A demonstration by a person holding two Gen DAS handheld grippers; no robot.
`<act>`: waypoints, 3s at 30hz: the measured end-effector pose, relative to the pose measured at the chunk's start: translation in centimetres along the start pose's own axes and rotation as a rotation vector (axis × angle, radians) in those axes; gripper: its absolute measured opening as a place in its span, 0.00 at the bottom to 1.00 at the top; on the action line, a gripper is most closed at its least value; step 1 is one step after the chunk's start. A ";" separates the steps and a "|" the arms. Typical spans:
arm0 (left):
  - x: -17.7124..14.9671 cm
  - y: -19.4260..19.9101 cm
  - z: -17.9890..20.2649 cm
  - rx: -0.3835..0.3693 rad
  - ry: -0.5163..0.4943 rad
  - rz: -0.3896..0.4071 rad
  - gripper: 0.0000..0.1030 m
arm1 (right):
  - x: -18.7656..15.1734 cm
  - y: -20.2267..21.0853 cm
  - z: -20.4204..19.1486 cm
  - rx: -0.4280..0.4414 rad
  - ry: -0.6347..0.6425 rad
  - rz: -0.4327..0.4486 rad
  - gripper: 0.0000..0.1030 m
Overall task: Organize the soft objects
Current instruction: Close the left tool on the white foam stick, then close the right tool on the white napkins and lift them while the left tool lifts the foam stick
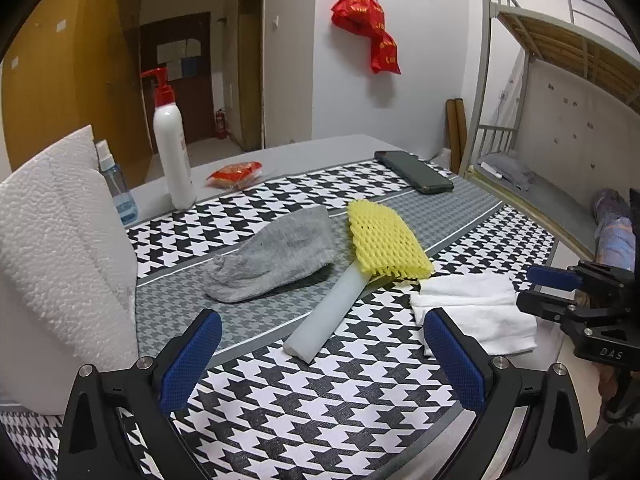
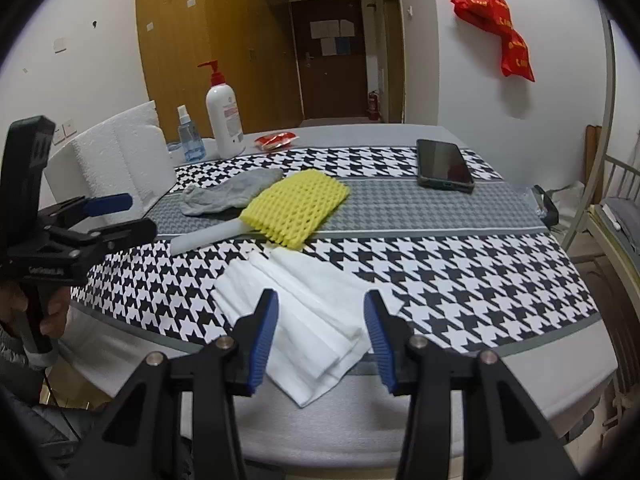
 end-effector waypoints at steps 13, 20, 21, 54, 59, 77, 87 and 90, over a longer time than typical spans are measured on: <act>-0.4 -3.2 0.0 -0.040 -0.034 -0.103 0.76 | -0.3 -0.7 -0.3 0.014 0.010 -0.008 0.61; -0.8 -4.8 -0.7 -0.055 -0.036 -0.161 0.63 | -0.4 -1.2 -0.7 0.034 0.020 -0.019 0.66; -0.9 -5.0 -0.8 -0.056 -0.038 -0.167 0.59 | -0.3 -1.3 -0.8 0.032 0.021 -0.022 0.66; -1.3 -4.8 -1.6 -0.144 -0.029 -0.180 0.22 | 0.0 -4.5 -2.1 0.014 0.135 -0.107 0.88; -1.2 -4.2 -1.7 -0.161 -0.015 -0.156 0.16 | -0.2 -5.4 -2.0 0.027 0.171 -0.140 0.88; -1.4 -4.0 -1.4 -0.184 -0.028 -0.171 0.47 | -0.3 -5.6 -2.0 0.045 0.182 -0.132 0.90; -1.9 -4.8 -1.3 -0.151 -0.070 -0.207 0.39 | -0.4 -5.4 -2.0 0.050 0.189 -0.135 0.90; -1.7 -4.9 -1.9 -0.117 -0.066 -0.205 0.27 | -0.4 -5.4 -2.0 0.053 0.190 -0.136 0.90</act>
Point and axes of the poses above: each gripper's, at about its wrist camera, not at the fingertips, and y roughly against the way its jaws point, z to its right, x to its top, the point moved 5 cm from there along -y, roughly the way its jaws point, and after that the axes turned 4 degrees about -x, right-handed, at the moved point
